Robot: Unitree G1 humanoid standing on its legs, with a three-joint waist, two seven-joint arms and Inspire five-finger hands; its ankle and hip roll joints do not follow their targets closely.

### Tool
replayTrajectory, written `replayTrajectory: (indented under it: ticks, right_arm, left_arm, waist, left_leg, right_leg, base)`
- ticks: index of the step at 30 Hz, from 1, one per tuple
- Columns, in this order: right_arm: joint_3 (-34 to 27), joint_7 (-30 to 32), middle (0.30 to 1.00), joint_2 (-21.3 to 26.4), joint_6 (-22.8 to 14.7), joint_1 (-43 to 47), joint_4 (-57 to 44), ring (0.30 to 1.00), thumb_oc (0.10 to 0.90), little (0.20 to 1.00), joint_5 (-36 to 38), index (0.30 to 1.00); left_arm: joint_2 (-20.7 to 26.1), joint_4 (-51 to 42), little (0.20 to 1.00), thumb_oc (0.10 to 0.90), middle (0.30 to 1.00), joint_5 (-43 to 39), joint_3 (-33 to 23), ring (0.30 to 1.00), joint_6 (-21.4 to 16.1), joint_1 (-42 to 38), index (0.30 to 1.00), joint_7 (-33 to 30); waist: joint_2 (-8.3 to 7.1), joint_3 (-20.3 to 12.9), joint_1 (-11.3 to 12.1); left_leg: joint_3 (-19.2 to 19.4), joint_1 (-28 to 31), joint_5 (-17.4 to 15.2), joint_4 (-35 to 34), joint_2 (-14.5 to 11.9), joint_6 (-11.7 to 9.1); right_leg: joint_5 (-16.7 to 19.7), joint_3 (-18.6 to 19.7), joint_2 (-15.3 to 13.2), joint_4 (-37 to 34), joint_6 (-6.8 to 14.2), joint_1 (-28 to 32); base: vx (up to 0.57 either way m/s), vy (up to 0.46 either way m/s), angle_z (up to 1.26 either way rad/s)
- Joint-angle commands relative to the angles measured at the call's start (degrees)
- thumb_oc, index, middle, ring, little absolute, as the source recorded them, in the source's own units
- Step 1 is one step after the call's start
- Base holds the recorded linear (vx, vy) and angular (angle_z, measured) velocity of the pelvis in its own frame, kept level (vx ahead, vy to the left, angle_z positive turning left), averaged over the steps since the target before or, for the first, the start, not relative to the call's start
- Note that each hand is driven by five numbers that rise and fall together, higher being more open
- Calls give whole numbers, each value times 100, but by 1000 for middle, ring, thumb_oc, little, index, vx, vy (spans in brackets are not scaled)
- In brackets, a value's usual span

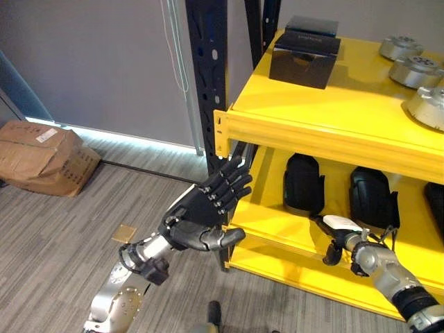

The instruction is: Move parts from the plastic box to the shelf.

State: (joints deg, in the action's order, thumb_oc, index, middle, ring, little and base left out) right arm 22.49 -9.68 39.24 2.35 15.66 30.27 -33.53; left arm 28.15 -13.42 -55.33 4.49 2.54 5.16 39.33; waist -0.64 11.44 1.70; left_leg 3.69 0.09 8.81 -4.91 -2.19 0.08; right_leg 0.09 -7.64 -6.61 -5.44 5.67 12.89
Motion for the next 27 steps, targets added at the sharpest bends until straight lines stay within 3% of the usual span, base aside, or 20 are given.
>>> replayTrajectory:
  ticks: [1,19,24,27]
  right_arm:
    - [274,107,1000,-151,-31,1095,482,1000,900,1000,172,1000]
    - [353,22,1000,-238,54,1049,296,1000,900,1000,153,1000]
    - [344,-9,1000,-258,-67,1009,304,1000,900,1000,159,1000]
    - [333,-244,1000,-259,-331,770,-19,1000,900,1000,293,1000]
  left_arm:
    - [-183,-209,1000,900,1000,-137,-117,1000,-285,-746,1000,225]
    - [-229,-187,1000,900,1000,-81,-92,1000,-295,-741,1000,277]
    - [-237,-185,1000,900,1000,-67,-103,1000,-277,-726,1000,336]
    - [-226,-242,1000,900,1000,-23,-126,1000,-312,-649,1000,312]
  waist:
    - [-40,-18,343]
    - [-44,-15,336]
    - [-41,-13,328]
    - [-48,-2,276]
  left_leg:
    - [4,713,-1049,70,-423,-288]
    - [2,703,-1051,66,-402,-269]
    - [12,694,-1051,67,-404,-269]
    - [44,700,-1049,63,-399,-260]
  right_leg:
    - [-289,-400,-59,334,-70,-352]
    - [-278,-379,-68,347,-67,-374]
    - [-268,-369,-69,336,-65,-383]
    - [-247,-335,-73,320,-48,-392]
  base:
    - [-3,8,4]
    - [-2,3,2]
    - [0,0,0]
    - [0,0,0]
